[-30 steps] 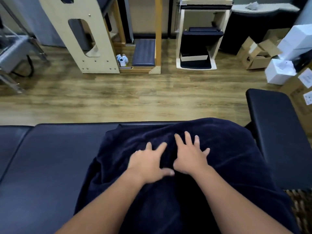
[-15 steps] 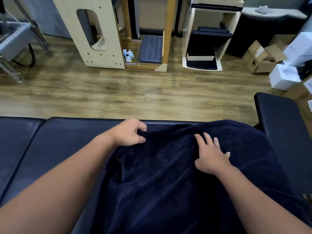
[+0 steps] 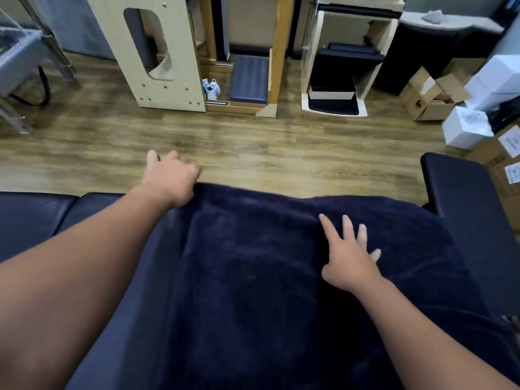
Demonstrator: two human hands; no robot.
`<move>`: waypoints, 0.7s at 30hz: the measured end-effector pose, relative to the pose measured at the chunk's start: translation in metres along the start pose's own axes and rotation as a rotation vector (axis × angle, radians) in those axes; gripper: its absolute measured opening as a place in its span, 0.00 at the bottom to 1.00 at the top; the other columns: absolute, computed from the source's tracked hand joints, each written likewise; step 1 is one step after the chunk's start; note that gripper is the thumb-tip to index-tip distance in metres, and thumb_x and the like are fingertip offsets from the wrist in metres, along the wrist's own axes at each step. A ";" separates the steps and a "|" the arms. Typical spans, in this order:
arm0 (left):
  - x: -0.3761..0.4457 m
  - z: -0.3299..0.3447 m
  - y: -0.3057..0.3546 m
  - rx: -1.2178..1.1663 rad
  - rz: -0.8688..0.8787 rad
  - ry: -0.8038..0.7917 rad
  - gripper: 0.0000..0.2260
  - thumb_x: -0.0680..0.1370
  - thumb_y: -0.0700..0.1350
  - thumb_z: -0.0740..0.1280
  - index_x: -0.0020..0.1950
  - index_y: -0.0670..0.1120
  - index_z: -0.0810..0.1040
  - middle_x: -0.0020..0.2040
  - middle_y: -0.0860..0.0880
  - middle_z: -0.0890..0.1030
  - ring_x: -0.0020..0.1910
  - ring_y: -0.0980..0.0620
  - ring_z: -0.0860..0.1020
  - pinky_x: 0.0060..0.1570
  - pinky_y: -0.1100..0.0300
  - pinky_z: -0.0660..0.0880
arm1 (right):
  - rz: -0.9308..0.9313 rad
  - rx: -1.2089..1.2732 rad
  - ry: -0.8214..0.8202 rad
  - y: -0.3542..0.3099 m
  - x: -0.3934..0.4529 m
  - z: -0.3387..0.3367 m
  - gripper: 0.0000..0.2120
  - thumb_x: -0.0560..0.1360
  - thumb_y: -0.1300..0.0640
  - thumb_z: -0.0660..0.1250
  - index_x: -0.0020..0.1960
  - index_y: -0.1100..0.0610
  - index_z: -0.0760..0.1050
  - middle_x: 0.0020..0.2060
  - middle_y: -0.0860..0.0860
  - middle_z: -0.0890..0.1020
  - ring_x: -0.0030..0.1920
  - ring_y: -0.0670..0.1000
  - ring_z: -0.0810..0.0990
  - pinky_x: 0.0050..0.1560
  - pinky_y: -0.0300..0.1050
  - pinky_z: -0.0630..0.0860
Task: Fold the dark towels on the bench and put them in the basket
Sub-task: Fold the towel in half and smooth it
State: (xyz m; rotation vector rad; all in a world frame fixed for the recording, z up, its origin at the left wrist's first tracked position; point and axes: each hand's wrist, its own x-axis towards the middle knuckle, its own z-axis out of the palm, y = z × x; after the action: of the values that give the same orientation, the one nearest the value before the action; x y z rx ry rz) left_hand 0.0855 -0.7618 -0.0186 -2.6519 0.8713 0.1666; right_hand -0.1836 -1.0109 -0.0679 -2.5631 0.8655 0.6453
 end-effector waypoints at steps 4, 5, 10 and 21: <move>-0.026 0.025 0.029 -0.069 0.187 -0.020 0.21 0.79 0.57 0.64 0.69 0.50 0.69 0.70 0.47 0.70 0.69 0.44 0.69 0.62 0.47 0.71 | -0.169 -0.039 -0.050 -0.008 0.001 0.006 0.44 0.72 0.54 0.62 0.76 0.28 0.40 0.80 0.43 0.35 0.80 0.58 0.33 0.72 0.77 0.45; -0.036 0.030 0.040 -0.093 0.261 0.011 0.25 0.78 0.61 0.64 0.71 0.51 0.68 0.72 0.46 0.69 0.70 0.44 0.68 0.63 0.47 0.72 | -0.142 -0.032 -0.049 -0.010 0.004 0.007 0.40 0.75 0.47 0.62 0.76 0.27 0.41 0.80 0.42 0.34 0.79 0.58 0.33 0.72 0.78 0.45; -0.082 0.061 0.071 -0.170 0.259 -0.306 0.38 0.80 0.66 0.59 0.82 0.59 0.40 0.83 0.52 0.36 0.82 0.45 0.42 0.74 0.31 0.52 | 0.037 -0.028 0.008 -0.025 0.013 0.018 0.37 0.77 0.29 0.56 0.76 0.29 0.37 0.79 0.46 0.32 0.79 0.62 0.34 0.68 0.81 0.50; -0.179 0.076 0.091 -0.258 0.046 0.100 0.18 0.69 0.44 0.73 0.55 0.45 0.72 0.53 0.45 0.70 0.48 0.44 0.73 0.33 0.51 0.70 | -0.283 -0.273 -0.013 -0.038 -0.116 0.098 0.45 0.74 0.26 0.53 0.78 0.39 0.30 0.78 0.52 0.29 0.76 0.64 0.27 0.69 0.78 0.41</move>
State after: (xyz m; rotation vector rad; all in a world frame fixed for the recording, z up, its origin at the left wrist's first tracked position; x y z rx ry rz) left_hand -0.1128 -0.7044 -0.0774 -2.9017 1.0046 0.1693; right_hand -0.2712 -0.8816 -0.0814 -2.8447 0.4188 0.7324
